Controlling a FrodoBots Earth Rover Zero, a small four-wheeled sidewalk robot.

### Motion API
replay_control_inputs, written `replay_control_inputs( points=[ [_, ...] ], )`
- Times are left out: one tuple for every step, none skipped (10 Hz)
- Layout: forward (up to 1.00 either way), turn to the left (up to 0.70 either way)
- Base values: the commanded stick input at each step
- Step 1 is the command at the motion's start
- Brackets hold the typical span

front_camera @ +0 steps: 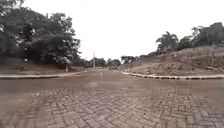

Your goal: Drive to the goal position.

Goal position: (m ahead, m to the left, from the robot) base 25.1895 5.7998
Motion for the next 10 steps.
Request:
replay_control_inputs(
  points=[
    [1.0,0.0],
    [1.0,0.0],
    [1.0,0.0],
    [1.0,0.0],
    [1.0,0.0],
    [1.0,0.0],
    [1.0,0.0],
    [1.0,0.0],
    [1.0,0.0],
    [1.0,0.19]
  ],
)
